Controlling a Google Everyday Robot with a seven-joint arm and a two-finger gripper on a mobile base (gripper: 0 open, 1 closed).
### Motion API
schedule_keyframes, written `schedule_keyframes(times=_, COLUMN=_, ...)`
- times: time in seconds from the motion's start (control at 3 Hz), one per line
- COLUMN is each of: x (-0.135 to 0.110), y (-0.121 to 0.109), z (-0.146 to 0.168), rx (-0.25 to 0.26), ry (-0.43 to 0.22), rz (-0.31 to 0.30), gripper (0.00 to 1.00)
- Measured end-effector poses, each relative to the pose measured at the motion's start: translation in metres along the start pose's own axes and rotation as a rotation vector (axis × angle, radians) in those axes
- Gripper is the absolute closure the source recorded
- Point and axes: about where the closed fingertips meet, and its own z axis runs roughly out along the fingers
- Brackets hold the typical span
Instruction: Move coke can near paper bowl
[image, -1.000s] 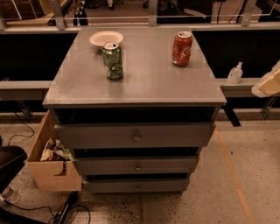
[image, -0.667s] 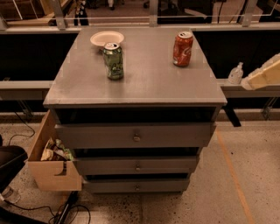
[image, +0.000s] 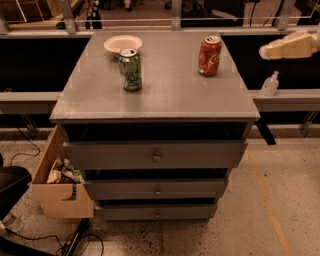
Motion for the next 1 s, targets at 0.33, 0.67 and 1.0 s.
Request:
schedule_keyframes(times=0.33, x=-0.0020, y=-0.0154, z=0.0133, rx=0.046, ry=-0.046, rz=0.024, gripper=0.00)
schedule_keyframes(times=0.67, x=-0.0021, y=-0.0152, z=0.0132, rx=0.046, ry=-0.046, rz=0.023, gripper=0.00)
schedule_keyframes(times=1.0, x=-0.0036, y=-0.0141, z=0.0134, rx=0.042, ry=-0.058, rz=0.042, gripper=0.00)
